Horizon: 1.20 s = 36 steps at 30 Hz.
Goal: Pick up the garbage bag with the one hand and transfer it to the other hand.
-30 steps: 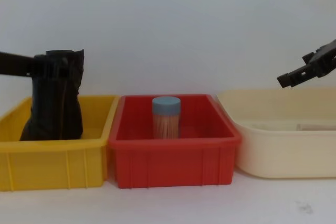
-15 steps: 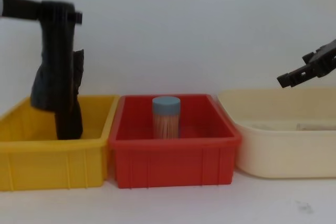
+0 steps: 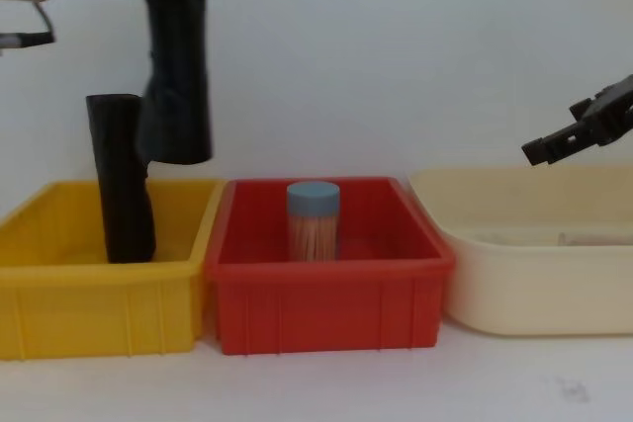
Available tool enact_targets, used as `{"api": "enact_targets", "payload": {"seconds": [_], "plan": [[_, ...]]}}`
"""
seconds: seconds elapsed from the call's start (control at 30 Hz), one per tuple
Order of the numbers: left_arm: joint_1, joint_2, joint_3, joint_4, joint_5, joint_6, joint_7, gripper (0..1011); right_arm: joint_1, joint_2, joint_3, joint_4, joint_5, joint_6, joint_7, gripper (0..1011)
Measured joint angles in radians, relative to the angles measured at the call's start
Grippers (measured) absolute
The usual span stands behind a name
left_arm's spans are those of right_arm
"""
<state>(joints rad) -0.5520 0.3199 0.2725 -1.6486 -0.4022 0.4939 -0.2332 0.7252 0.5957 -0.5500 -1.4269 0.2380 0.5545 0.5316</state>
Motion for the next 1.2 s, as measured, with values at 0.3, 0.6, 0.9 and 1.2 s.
{"api": "enact_targets", "payload": {"seconds": [0.3,0.6,0.9,1.2], "plan": [[-0.051,-0.040,0.054,0.068,-0.039,-0.006,-0.080,379,0.000,0.000,0.000,0.000,0.000,0.000,0.000,999],[-0.084,-0.071,0.091,0.123,-0.065,-0.024,-0.134,379,0.007,-0.005,-0.001,0.006,0.000,-0.016,0.019,999],[-0.101,-0.088,0.112,0.154,-0.078,-0.035,-0.163,379,0.039,-0.040,-0.013,0.046,0.023,-0.070,0.082,999],[-0.110,-0.096,0.122,0.169,-0.084,-0.039,-0.176,379,0.084,-0.106,-0.023,0.124,0.078,-0.122,0.165,999]]}}
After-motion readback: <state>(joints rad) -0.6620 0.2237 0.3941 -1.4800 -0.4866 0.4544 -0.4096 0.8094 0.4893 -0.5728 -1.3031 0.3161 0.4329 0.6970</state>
